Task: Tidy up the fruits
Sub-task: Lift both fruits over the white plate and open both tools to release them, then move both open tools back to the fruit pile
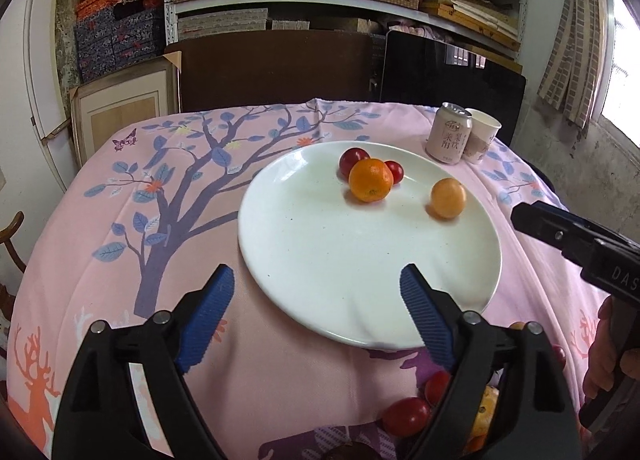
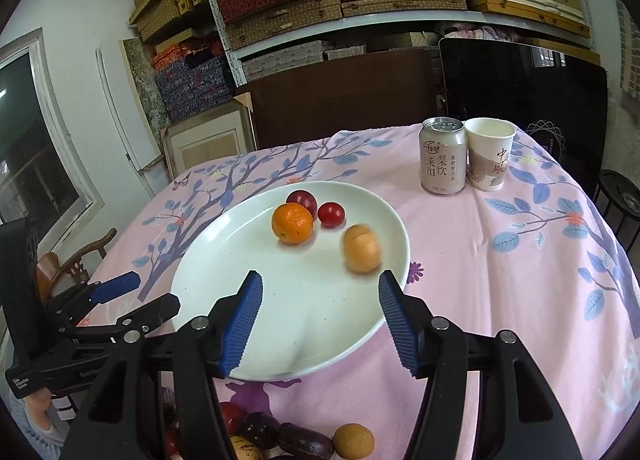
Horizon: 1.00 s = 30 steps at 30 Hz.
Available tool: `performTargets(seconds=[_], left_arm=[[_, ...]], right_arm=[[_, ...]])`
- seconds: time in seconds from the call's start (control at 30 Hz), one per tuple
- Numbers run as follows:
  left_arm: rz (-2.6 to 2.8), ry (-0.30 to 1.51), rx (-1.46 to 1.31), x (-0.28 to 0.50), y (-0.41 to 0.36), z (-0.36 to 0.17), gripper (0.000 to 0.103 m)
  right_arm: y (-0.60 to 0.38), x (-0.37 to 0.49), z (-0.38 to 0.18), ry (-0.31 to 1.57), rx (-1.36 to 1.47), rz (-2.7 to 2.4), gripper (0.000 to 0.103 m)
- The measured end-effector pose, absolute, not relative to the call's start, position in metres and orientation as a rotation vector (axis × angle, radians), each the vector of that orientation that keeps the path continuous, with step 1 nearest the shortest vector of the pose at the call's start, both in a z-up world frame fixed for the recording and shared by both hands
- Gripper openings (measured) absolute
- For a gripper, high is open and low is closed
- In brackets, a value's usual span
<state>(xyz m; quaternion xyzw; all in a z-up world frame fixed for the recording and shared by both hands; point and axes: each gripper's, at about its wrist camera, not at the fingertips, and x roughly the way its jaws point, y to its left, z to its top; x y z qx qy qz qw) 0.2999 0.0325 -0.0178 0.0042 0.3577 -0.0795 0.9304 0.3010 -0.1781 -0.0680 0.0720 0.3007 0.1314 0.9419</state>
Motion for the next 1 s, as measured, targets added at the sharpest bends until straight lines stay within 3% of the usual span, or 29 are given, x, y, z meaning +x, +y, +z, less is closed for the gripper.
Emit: performTargets(seconds=[0.57,0.67,1.0], left_arm=[[-0.134,0.740,-0.102,0.218,0.075,-0.028,0.089],[-0.106,0.752,-0.107,0.199,0.084,-0.036,0.089],[-0.089,0.755,-0.155,0.125,0.104,-0.053,0.092]], right_arm=[[-0.219,0.225,-0.090,0.598,0.257,0.231,0.068],[-0.233,0.204,-0.098,0.584,0.323,0.209,0.077],[-0.249,0.176,-0.118,0.596,0.386,0.172,0.078]])
